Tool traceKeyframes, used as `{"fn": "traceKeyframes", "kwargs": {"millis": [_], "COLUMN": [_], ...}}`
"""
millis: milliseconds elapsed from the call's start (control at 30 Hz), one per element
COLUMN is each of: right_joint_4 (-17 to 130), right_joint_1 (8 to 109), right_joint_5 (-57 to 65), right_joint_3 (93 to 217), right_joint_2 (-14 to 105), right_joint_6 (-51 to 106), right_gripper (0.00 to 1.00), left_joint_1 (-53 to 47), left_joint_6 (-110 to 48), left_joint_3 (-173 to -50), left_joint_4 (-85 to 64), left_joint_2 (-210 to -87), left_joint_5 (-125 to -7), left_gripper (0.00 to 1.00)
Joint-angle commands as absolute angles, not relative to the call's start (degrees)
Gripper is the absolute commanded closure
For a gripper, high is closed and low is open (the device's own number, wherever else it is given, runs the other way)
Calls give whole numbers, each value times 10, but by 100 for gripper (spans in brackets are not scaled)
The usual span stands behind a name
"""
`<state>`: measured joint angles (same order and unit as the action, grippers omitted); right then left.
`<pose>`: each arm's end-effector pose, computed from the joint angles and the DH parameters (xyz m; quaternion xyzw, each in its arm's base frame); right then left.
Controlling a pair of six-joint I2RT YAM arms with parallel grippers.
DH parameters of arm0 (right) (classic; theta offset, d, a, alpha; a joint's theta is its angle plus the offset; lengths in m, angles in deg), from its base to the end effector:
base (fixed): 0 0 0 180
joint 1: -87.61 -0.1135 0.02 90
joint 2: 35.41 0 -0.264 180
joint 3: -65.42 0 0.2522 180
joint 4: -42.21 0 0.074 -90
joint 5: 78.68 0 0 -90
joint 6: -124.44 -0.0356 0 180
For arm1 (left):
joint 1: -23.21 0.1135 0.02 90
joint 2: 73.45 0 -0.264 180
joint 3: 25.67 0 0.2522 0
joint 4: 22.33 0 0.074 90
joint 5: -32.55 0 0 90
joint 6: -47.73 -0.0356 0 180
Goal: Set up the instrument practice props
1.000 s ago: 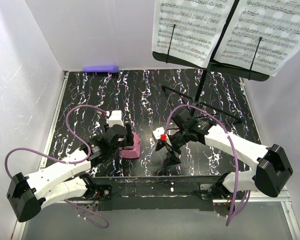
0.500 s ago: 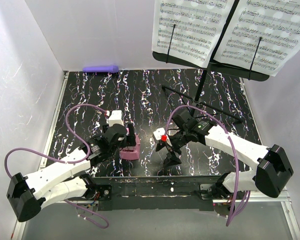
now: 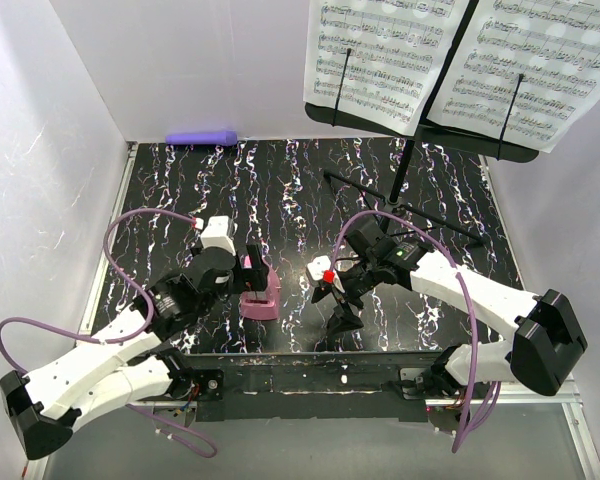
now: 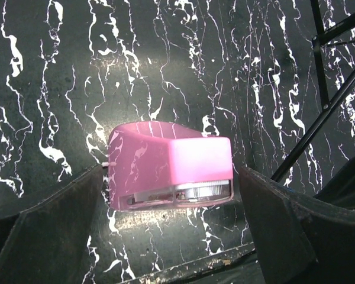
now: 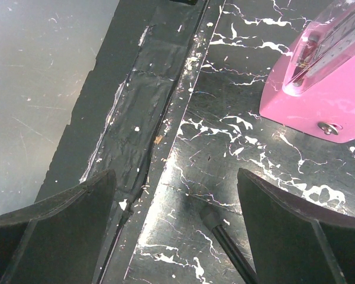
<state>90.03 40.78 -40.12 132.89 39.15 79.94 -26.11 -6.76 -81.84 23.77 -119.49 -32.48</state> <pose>0.1544 0.2052 0.2581 -0.7102 0.5006 0.4169 0.2668 0.1229 -0.1199 0.2855 0.0071 0.8753 -0.1569 0.4573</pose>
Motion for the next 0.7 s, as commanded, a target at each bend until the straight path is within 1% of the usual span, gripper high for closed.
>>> {"fn": "traceKeyframes", "kwargs": {"millis": [0,133,367,433,500,600,667], "right_joint_4": [894,894,891,891,897,899,900], "right_joint_1": [411,412,415,416,416,416,416], "right_joint_5": [-421,-422,-420,-420,-422,-425,-426], "right_joint_3": [1325,1326,1324,1322,1325,1327,1328], "right_joint_2": [374,374,368,368,374,375,376], "right_joint_6": [814,814,815,815,818,819,819], "right_gripper": [9,9,9,8,8,9,8], "left_joint_1": [-262,-263,-264,-264,-264,-264,-264], "left_joint_6": [-27,19,-41,-52,-59,-63,-64], "left_joint_3": [-859,-881,-910,-912,-914,-914,-915], "left_joint_4": [323,360,377,384,394,397,396], "left_joint_2": [-1198,-1230,-1252,-1252,-1261,-1274,-1281], "left_joint_5": [-324,-340,-376,-382,-387,-387,-378], "left_gripper": [2,2,2,4,8,20,20]}}
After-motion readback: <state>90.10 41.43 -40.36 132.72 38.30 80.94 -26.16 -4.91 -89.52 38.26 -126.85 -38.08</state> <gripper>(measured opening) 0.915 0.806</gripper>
